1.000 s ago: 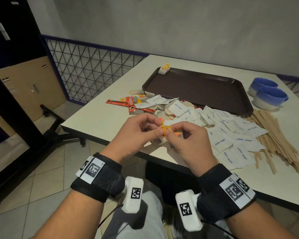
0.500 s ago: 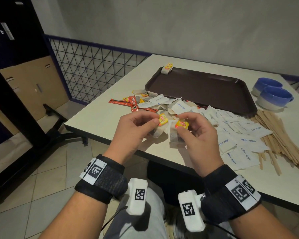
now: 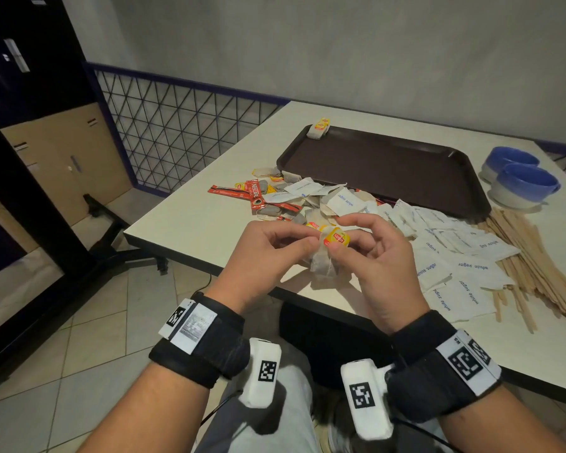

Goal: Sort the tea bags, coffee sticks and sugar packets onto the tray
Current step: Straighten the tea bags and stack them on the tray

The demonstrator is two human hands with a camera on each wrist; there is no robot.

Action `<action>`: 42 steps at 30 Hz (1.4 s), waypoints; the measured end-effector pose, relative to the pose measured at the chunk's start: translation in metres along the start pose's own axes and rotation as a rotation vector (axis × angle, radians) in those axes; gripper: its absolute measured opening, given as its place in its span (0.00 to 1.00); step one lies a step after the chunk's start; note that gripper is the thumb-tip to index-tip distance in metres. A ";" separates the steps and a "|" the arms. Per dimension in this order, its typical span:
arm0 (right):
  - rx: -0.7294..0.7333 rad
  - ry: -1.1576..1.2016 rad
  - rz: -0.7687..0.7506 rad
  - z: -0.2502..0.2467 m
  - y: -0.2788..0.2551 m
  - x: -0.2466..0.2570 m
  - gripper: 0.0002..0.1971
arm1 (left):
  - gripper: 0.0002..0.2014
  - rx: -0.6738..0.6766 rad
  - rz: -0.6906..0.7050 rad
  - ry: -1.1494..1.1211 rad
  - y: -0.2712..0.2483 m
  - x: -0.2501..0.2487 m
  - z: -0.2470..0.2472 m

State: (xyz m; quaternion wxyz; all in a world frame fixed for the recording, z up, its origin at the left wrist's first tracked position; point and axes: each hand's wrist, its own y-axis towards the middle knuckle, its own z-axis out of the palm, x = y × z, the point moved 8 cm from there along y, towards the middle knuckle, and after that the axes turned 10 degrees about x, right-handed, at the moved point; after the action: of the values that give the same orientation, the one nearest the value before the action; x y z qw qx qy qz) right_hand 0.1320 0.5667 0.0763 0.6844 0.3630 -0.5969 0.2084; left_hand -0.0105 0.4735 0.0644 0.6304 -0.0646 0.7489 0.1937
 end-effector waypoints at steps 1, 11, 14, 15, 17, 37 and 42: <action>0.001 -0.017 -0.002 0.000 0.001 -0.001 0.15 | 0.07 0.004 0.000 -0.009 -0.001 -0.001 0.000; -0.052 0.026 0.001 -0.002 0.001 -0.002 0.10 | 0.05 -0.045 -0.073 -0.050 -0.001 0.004 0.000; -0.077 -0.005 0.017 -0.004 0.003 -0.003 0.10 | 0.04 -0.046 -0.086 -0.067 -0.001 0.003 -0.002; -0.077 -0.026 0.024 -0.004 0.003 -0.003 0.10 | 0.05 -0.046 -0.072 -0.058 -0.001 0.001 -0.003; -0.077 -0.065 0.034 -0.004 0.004 -0.004 0.10 | 0.05 -0.049 -0.040 -0.036 -0.001 -0.002 -0.005; -0.013 -0.077 0.062 0.002 0.003 -0.008 0.05 | 0.14 0.008 -0.030 -0.147 -0.002 -0.001 -0.001; -0.007 -0.122 0.067 0.002 0.003 -0.007 0.04 | 0.12 -0.011 -0.020 -0.121 -0.003 -0.003 -0.004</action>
State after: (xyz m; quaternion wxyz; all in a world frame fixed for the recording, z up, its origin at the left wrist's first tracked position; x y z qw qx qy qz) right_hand 0.1273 0.5677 0.0702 0.6408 0.3524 -0.6501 0.2065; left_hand -0.0127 0.4688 0.0667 0.6760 -0.0638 0.7078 0.1949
